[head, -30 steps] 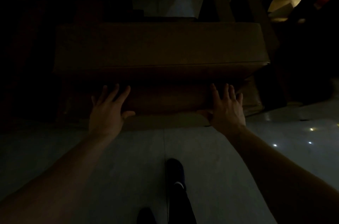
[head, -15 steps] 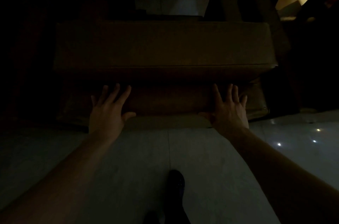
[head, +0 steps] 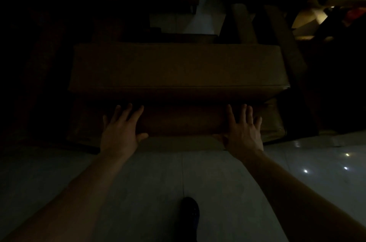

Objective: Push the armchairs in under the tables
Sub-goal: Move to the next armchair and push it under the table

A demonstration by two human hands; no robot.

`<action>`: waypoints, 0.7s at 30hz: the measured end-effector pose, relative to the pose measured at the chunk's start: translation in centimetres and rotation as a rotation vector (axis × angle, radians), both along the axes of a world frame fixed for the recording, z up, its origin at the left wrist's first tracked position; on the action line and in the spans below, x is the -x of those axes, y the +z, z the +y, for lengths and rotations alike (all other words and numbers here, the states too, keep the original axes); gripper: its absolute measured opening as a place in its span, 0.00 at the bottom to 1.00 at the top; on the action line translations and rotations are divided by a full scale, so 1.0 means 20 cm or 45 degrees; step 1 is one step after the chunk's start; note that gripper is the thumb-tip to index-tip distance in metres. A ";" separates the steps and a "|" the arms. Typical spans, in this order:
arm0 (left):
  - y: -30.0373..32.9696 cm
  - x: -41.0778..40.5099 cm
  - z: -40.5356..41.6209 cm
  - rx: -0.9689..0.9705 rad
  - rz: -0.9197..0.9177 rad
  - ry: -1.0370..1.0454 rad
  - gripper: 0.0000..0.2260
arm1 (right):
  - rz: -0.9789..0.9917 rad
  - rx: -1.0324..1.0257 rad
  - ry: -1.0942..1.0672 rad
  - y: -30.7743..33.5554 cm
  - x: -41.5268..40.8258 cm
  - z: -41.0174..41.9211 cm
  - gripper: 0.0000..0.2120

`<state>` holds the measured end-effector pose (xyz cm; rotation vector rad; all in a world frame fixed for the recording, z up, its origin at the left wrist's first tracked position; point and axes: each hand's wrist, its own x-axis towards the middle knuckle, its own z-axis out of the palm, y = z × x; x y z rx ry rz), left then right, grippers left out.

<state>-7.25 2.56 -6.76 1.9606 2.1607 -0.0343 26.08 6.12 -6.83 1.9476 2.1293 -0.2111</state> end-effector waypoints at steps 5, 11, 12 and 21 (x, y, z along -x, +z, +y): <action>0.08 -0.07 -0.01 0.124 0.015 0.073 0.37 | 0.085 0.142 -0.012 0.08 -0.02 0.03 0.48; 0.13 -0.14 -0.05 0.207 -0.040 0.148 0.36 | 0.131 0.271 -0.037 0.13 -0.01 0.06 0.50; 0.13 -0.14 -0.04 0.216 -0.042 0.156 0.35 | 0.123 0.269 -0.034 0.13 -0.01 0.06 0.50; 0.13 -0.11 -0.03 0.230 -0.024 0.155 0.36 | 0.040 0.280 -0.020 0.14 0.02 0.05 0.51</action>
